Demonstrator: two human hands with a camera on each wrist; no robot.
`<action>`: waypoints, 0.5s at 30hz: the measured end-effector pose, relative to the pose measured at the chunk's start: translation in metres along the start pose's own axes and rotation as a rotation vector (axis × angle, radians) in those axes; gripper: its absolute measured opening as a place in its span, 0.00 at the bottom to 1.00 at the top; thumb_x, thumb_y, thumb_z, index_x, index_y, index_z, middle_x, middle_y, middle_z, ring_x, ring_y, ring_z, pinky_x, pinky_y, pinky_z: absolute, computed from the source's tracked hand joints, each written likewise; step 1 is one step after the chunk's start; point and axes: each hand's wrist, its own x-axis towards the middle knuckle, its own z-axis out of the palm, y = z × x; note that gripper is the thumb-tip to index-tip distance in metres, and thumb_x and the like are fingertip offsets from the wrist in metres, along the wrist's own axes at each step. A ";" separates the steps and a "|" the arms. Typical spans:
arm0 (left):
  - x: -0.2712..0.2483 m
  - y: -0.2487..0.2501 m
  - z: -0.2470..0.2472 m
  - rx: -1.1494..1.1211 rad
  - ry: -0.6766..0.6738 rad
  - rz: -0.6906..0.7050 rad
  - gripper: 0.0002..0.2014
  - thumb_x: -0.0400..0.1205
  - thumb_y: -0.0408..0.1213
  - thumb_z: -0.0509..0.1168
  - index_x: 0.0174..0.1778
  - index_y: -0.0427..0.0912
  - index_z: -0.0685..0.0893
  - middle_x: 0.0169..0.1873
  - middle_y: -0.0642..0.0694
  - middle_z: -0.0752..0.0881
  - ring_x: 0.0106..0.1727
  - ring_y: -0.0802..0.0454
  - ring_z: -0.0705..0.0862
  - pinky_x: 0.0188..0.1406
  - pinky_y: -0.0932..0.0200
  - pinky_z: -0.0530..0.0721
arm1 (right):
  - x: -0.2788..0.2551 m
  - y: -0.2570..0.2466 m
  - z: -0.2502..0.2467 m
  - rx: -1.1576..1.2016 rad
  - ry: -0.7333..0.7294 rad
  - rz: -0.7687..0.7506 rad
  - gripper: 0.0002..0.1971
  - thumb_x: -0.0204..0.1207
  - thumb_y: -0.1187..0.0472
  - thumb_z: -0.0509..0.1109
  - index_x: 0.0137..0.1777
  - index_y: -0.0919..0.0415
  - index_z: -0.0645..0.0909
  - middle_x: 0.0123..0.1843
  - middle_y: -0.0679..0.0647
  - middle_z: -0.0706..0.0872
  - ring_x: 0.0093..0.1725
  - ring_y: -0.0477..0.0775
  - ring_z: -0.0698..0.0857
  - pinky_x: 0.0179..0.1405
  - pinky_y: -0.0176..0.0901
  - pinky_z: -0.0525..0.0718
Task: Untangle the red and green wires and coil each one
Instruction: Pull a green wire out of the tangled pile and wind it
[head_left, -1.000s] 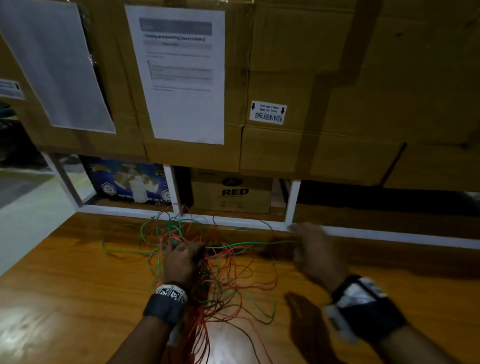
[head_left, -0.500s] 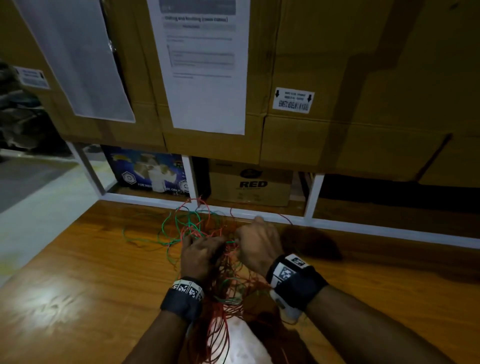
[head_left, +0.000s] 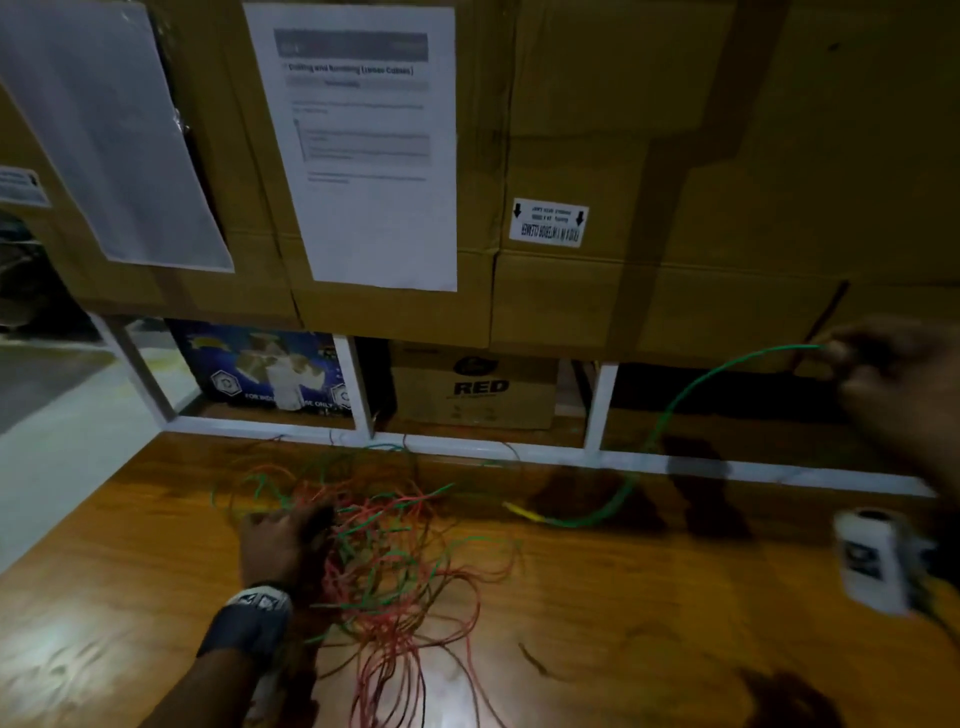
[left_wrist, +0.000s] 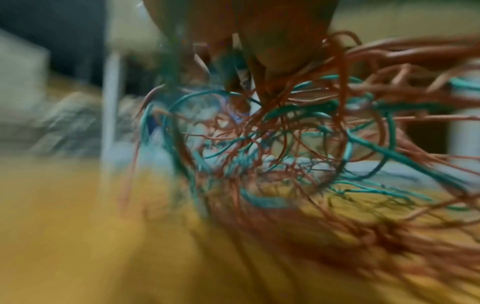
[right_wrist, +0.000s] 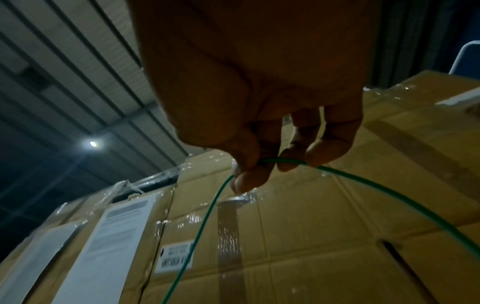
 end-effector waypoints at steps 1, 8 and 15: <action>0.001 -0.001 -0.004 -0.008 0.008 0.027 0.15 0.69 0.45 0.72 0.50 0.53 0.95 0.32 0.43 0.93 0.29 0.42 0.90 0.39 0.39 0.86 | -0.001 0.017 -0.006 -0.022 0.013 0.011 0.12 0.85 0.43 0.66 0.52 0.46 0.87 0.39 0.48 0.84 0.44 0.68 0.88 0.46 0.70 0.88; 0.024 0.103 -0.040 -0.222 0.162 0.130 0.10 0.78 0.38 0.77 0.55 0.47 0.94 0.45 0.44 0.94 0.44 0.43 0.92 0.49 0.47 0.89 | -0.029 -0.007 0.051 0.015 -0.147 0.093 0.10 0.81 0.66 0.72 0.44 0.49 0.87 0.38 0.49 0.89 0.43 0.57 0.88 0.43 0.48 0.81; -0.002 0.217 -0.040 -0.921 -0.001 0.208 0.05 0.83 0.33 0.75 0.51 0.41 0.95 0.37 0.66 0.91 0.41 0.69 0.90 0.41 0.68 0.85 | -0.040 -0.006 0.080 0.099 -0.172 0.080 0.13 0.83 0.66 0.72 0.44 0.44 0.85 0.37 0.42 0.88 0.43 0.53 0.89 0.45 0.53 0.87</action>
